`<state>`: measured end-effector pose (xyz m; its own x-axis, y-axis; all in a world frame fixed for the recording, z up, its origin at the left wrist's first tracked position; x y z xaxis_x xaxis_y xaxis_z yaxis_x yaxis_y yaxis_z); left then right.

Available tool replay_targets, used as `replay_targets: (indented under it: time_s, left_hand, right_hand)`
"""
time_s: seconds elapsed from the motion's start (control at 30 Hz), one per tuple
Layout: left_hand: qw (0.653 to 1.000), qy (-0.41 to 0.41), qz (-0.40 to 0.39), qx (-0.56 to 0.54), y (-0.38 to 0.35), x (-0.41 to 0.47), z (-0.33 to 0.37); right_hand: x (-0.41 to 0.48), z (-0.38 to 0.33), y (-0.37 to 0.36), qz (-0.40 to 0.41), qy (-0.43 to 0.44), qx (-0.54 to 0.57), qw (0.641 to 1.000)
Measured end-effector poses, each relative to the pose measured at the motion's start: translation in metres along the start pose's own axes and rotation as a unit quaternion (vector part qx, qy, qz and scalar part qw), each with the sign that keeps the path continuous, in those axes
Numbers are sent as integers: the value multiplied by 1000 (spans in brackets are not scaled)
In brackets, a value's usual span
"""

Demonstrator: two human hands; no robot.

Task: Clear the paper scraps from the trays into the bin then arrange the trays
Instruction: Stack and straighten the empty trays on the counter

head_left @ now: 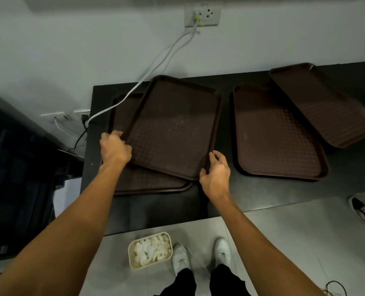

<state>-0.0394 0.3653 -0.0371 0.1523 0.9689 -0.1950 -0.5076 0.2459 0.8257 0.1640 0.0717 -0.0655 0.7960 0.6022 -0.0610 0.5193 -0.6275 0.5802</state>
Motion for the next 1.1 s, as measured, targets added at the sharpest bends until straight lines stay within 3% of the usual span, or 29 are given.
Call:
replay_targets:
  time_s: [0.2, 0.37, 0.57, 1.1]
  left_hand:
    - [998, 45, 13, 48, 14, -12, -55]
    - [996, 30, 39, 71, 24, -20, -65]
    - [999, 29, 6, 25, 19, -10, -68]
    - [997, 62, -20, -40, 21, 0, -62]
  right_hand:
    - [-1, -13, -27, -62, 45, -39, 996]
    - [8, -23, -24, -45, 62, -21, 997]
    - [52, -28, -27, -61, -15, -37, 997]
    - [81, -17, -42, -70, -63, -42, 995]
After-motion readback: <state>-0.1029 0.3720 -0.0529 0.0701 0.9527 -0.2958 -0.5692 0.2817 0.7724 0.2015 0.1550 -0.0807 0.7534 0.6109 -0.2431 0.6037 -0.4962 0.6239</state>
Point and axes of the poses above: each hand's wrist, its own x-axis towards the middle knuckle, its own y-axis out of the back of the hand, z = x × y, the point moved 9 cm from there along x, towards the middle knuckle, and after that the axes turned 8 degrees about y, right-handed, at the moved point
